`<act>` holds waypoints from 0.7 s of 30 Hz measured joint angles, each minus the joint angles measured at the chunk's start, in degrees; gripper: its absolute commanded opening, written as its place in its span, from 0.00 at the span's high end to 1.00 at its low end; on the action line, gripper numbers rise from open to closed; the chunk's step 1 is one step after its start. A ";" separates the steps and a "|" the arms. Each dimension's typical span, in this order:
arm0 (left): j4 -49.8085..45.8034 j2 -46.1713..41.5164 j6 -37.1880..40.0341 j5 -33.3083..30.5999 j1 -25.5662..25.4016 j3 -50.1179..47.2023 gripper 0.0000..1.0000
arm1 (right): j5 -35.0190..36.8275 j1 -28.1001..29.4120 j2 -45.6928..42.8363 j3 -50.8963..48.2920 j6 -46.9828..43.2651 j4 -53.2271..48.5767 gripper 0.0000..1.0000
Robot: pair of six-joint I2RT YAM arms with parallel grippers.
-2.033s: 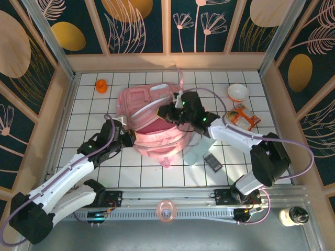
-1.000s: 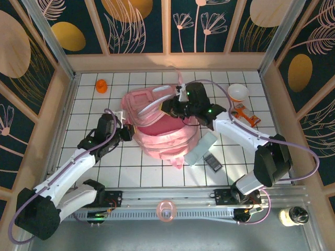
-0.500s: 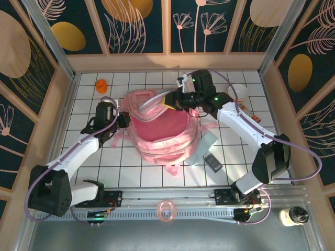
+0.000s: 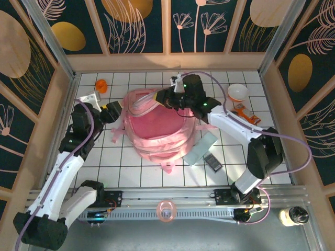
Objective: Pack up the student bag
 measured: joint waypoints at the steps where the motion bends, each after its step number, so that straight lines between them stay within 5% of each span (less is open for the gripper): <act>1: -0.52 -0.46 -0.46 0.00 0.00 -0.02 0.37 | 0.63 0.70 0.94 0.00 0.31 1.31 1.00; 10: -2.36 -1.49 -2.60 0.20 0.00 -1.57 0.38 | 4.85 5.35 11.41 1.44 3.06 12.11 0.98; 21: -2.27 -1.25 -3.58 2.89 0.00 -5.92 0.39 | 8.04 7.08 16.41 -2.12 7.17 15.37 0.45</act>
